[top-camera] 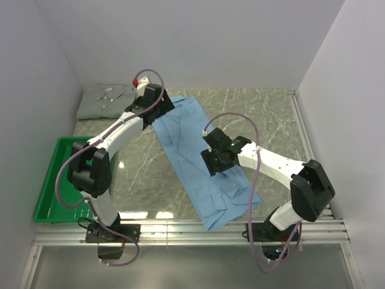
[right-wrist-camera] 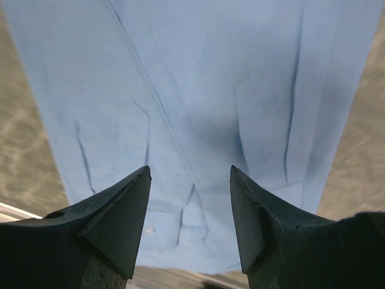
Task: Fold and stack the long sleeve shirts
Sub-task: Fold the shirt
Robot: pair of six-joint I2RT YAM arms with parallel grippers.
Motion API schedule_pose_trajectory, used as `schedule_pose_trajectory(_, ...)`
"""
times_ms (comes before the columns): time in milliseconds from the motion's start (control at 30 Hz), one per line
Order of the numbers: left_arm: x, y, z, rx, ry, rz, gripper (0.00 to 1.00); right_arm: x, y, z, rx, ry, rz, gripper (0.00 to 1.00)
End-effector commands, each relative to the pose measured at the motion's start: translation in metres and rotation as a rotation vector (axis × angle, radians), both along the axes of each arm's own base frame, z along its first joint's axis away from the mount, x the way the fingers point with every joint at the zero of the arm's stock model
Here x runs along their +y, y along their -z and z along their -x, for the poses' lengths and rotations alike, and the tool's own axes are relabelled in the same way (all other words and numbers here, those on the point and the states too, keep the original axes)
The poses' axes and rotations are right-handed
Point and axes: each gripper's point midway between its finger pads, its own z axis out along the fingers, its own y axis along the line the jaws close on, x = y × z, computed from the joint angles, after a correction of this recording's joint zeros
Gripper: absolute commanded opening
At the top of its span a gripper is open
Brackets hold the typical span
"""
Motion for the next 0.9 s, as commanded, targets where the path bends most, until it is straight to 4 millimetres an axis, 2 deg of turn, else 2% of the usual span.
schedule_pose_trajectory(0, -0.026, 0.063, 0.050, 0.204, 0.008, 0.036, 0.81, -0.011, 0.016, 0.023, 0.093, 0.009, 0.028, 0.63)
schedule_pose_trajectory(67, -0.043, 0.073, 0.061, 0.225, 0.049, 0.050, 0.80, -0.010, 0.021, 0.025, 0.108, 0.010, 0.021, 0.63)
schedule_pose_trajectory(100, -0.052, 0.085, 0.066, 0.249, 0.073, 0.046, 0.79, -0.005, 0.027, 0.032, 0.143, -0.002, -0.003, 0.63)
schedule_pose_trajectory(167, -0.060, 0.103, 0.068, 0.288, 0.091, 0.033, 0.79, -0.003, 0.032, 0.036, 0.170, -0.011, -0.009, 0.63)
schedule_pose_trajectory(233, -0.069, 0.108, 0.064, 0.292, 0.114, 0.031, 0.78, -0.002, 0.039, 0.039, 0.196, -0.023, 0.002, 0.63)
schedule_pose_trajectory(267, -0.071, 0.120, 0.063, 0.310, 0.129, 0.011, 0.78, 0.000, 0.040, 0.040, 0.204, -0.028, 0.002, 0.63)
schedule_pose_trajectory(300, -0.073, 0.122, 0.060, 0.308, 0.132, 0.006, 0.78, 0.001, 0.045, 0.042, 0.222, -0.038, 0.009, 0.63)
schedule_pose_trajectory(333, -0.073, 0.125, 0.056, 0.300, 0.133, -0.005, 0.78, 0.002, 0.047, 0.043, 0.232, -0.045, 0.004, 0.63)
schedule_pose_trajectory(367, -0.071, 0.137, 0.056, 0.319, 0.142, -0.033, 0.78, 0.002, 0.050, 0.045, 0.244, -0.046, 0.007, 0.63)
schedule_pose_trajectory(467, -0.067, 0.150, 0.050, 0.339, 0.139, -0.090, 0.78, 0.007, 0.061, 0.051, 0.283, -0.058, -0.008, 0.63)
schedule_pose_trajectory(567, -0.061, 0.175, 0.043, 0.384, 0.135, -0.162, 0.78, 0.022, 0.067, 0.056, 0.318, -0.087, -0.039, 0.63)
schedule_pose_trajectory(633, -0.059, 0.176, 0.031, 0.377, 0.127, -0.177, 0.78, 0.033, 0.074, 0.063, 0.353, -0.121, -0.035, 0.63)
schedule_pose_trajectory(667, -0.058, 0.180, 0.023, 0.374, 0.132, -0.189, 0.78, 0.043, 0.071, 0.058, 0.345, -0.132, -0.048, 0.63)
schedule_pose_trajectory(733, -0.052, 0.181, 0.010, 0.364, 0.130, -0.202, 0.79, 0.057, 0.076, 0.063, 0.372, -0.162, -0.043, 0.63)
schedule_pose_trajectory(867, -0.045, 0.175, -0.018, 0.320, 0.151, -0.221, 0.80, 0.096, 0.065, 0.050, 0.348, -0.198, -0.102, 0.63)
